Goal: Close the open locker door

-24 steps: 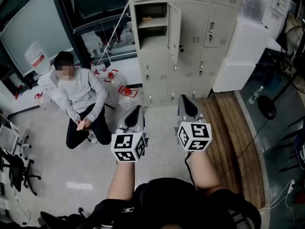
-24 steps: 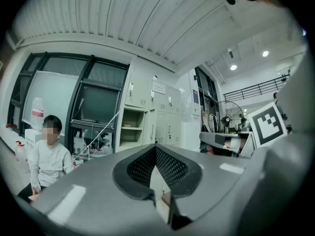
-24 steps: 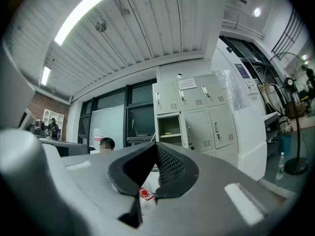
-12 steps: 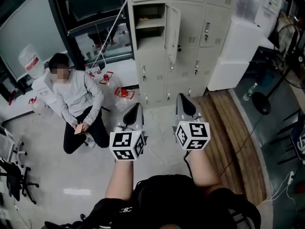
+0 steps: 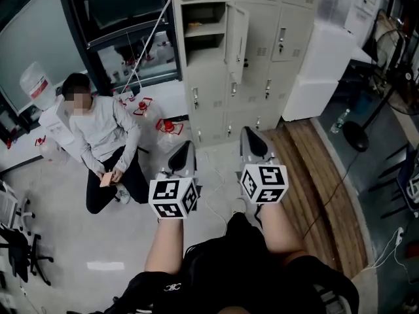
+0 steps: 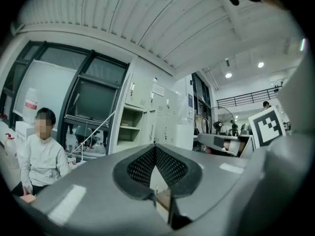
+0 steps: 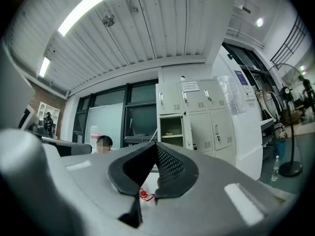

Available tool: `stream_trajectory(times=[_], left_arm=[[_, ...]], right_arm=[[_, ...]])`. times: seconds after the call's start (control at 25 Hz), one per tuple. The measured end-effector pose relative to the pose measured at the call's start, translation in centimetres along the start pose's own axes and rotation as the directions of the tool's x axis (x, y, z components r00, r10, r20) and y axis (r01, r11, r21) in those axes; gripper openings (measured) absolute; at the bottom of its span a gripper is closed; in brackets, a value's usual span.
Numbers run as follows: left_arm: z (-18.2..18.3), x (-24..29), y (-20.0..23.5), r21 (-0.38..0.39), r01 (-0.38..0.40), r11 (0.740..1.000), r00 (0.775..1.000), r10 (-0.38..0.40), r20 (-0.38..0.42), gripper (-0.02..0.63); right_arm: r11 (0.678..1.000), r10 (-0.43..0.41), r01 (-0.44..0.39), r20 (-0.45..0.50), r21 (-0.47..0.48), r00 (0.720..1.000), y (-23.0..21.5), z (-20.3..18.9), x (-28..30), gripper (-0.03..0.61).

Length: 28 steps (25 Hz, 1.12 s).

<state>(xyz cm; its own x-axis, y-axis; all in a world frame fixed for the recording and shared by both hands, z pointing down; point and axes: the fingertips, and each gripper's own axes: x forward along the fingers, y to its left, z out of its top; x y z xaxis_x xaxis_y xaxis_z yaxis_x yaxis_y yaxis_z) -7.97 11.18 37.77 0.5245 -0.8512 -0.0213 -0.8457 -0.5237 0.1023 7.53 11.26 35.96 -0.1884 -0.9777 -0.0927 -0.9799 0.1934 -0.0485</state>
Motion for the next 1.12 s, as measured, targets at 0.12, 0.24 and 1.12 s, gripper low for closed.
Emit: stream_trajectory(times=[0.12, 0.24, 1.12], left_arm=[[-0.6, 1.2, -0.5, 0.024, 0.012, 1.000, 1.000, -0.011, -0.018, 0.000], [-0.9, 2.7, -0.6, 0.047, 0.008, 0.999, 1.000, -0.007, -0.020, 0.000], [2.4, 27.0, 4.8, 0.032, -0.027, 0.999, 1.000, 0.026, 0.006, 0.000]], right_arm=[[1.000, 0.007, -0.007, -0.001, -0.011, 1.000, -0.1, -0.3, 1.1, 0.009], [1.000, 0.010, -0.010, 0.008, -0.009, 1.000, -1.0, -0.4, 2.3, 0.009], [1.000, 0.006, -0.005, 0.023, -0.012, 1.000, -15.1, -0.2, 24.2, 0.009]])
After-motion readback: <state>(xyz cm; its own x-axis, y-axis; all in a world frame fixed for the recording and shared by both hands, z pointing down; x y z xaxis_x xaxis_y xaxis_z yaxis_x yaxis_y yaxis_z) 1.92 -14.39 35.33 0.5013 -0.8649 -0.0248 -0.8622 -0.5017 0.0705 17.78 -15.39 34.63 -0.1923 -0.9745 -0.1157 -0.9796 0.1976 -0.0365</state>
